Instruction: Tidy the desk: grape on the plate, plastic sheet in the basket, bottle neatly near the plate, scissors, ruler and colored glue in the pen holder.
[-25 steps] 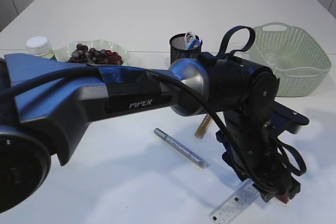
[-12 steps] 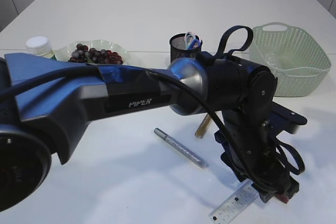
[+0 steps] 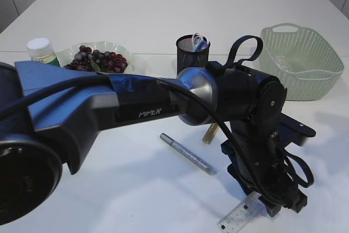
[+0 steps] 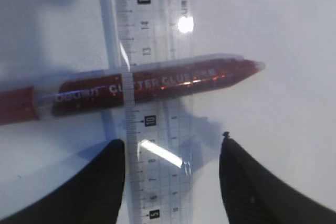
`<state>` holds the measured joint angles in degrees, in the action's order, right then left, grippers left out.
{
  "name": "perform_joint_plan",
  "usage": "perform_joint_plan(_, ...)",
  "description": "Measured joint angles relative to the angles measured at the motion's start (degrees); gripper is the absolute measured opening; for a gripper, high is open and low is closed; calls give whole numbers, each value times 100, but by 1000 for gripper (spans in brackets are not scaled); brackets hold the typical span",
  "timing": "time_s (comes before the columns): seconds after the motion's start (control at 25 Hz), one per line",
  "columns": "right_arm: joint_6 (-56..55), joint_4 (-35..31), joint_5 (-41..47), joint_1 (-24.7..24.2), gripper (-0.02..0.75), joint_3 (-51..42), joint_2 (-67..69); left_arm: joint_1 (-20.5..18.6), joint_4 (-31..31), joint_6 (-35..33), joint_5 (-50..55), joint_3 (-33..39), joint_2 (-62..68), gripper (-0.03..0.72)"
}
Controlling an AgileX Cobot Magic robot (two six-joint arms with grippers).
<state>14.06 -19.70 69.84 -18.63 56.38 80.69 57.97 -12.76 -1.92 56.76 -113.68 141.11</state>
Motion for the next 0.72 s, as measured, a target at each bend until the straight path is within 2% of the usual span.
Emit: perform_joint_plan(0.72,9,-44,0,0,312,0,-89,0,-12,0,22,0,0,415)
